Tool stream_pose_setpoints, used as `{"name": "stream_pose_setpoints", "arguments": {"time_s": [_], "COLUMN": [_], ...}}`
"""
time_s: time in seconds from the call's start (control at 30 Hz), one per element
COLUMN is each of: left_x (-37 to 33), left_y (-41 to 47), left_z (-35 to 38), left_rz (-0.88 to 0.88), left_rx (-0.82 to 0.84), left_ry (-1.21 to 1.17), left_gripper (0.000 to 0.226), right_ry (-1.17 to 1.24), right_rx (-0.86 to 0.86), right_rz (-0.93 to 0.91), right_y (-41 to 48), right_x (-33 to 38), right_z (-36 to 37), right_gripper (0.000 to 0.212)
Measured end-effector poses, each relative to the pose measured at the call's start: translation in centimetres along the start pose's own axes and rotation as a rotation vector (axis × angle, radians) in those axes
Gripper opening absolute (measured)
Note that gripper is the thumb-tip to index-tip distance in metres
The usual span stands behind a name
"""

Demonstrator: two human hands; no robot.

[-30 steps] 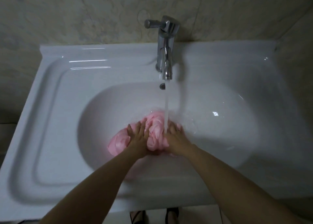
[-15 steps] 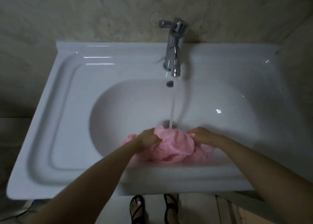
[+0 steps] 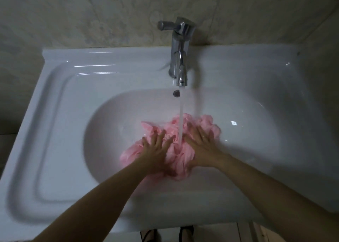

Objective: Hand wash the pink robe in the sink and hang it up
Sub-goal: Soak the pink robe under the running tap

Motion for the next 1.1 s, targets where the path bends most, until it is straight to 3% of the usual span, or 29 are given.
{"name": "stream_pose_setpoints", "arguments": {"time_s": [0.1,0.17,0.3,0.4,0.5,0.6,0.67,0.77,0.93,1.1], "left_x": [0.5,0.8,0.9,0.8,0.4,0.4,0.5,0.6,0.5,0.1], "left_y": [0.7,1.5,3.1,3.8,4.3,4.9,4.9,5.2,5.0,4.4], "left_z": [1.6,2.0,1.5,1.7,2.1,2.3,2.2,2.1,2.2,1.3], "left_rz": [0.059,0.124,0.169,0.149,0.122,0.103,0.107,0.113,0.11,0.082], "left_rx": [-0.214,-0.355,-0.441,-0.461,-0.455,-0.382,-0.367,-0.378,-0.341,-0.298], "left_ry": [0.05,0.032,-0.043,-0.076,-0.098,-0.082,-0.098,-0.092,-0.141,-0.174], "left_gripper": [0.101,0.091,0.072,0.055,0.034,0.045,0.047,0.045,0.045,0.063], "right_ry": [-0.053,-0.082,-0.095,0.152,0.215,0.313,0.265,0.253,0.227,0.254], "right_rx": [-0.057,-0.131,-0.067,-0.097,-0.242,-0.206,-0.202,-0.054,-0.223,-0.19], "right_rz": [0.052,0.036,-0.012,0.034,0.119,0.07,0.047,0.059,0.088,0.034], "right_y": [1.5,2.3,3.6,3.8,3.7,4.0,3.9,3.9,4.1,3.8], "right_x": [1.1,1.7,1.5,2.2,2.7,2.3,2.3,2.6,2.6,2.0], "right_z": [0.0,0.1,1.0,0.2,-1.8,-0.4,-0.2,-0.4,-0.9,-0.9], "right_gripper": [0.108,0.089,0.059,0.04,0.036,0.046,0.037,0.037,0.046,0.048]}}
Point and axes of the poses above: each hand's wrist, its own y-axis towards the middle knuckle, its own z-axis out of the palm, x = y × z, the point moved 1 cm from there along y, towards the middle knuckle, and after that the axes turned 5 degrees about -y, right-handed, at the moved point
